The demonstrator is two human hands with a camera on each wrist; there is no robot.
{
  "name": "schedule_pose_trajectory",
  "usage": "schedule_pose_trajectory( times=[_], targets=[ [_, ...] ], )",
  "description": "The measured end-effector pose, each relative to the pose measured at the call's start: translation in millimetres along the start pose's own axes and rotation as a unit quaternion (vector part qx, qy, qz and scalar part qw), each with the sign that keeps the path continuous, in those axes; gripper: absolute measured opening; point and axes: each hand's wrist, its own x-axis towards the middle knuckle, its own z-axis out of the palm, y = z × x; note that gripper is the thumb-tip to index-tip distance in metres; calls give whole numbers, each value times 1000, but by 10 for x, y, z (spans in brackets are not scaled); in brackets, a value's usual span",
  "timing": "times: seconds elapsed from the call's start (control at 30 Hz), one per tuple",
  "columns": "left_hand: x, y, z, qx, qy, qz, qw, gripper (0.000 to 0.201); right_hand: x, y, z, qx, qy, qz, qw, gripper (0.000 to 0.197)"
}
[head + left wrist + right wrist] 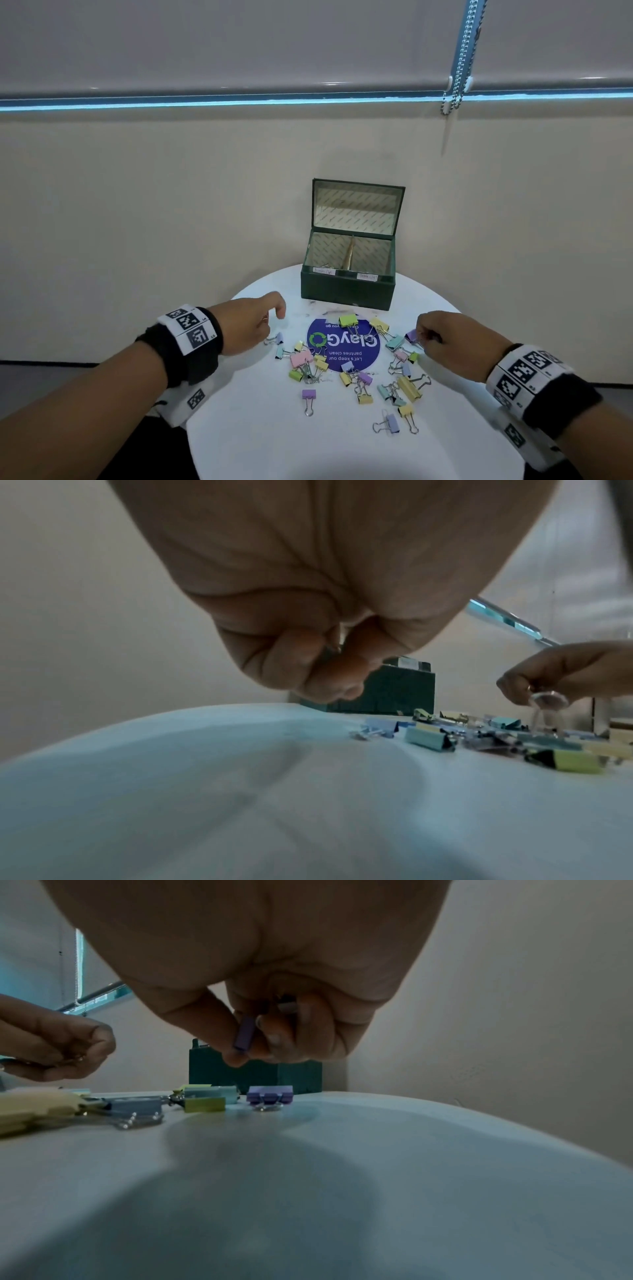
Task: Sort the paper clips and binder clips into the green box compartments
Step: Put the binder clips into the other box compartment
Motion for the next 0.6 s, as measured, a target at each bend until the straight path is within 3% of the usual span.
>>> schedule_pose_trajectory(
  times=[0.17,0.33,0.5,0.6],
  targets=[
    [76,6,-24,34,5,33,999,12,-17,11,-20,20,1,-8,1000,26],
    [115,-22,-6,81,-10,47,996,26,-3,35,-1,4,-11,-8,1000,22],
    [167,-77,28,69,-11,39,997,16,-21,-26,-35,-9,-2,-19,1000,17],
    [227,-112,-13,19,3,42,999,15,-24,-148,-117,-86,47,-56,994,10]
  ],
)
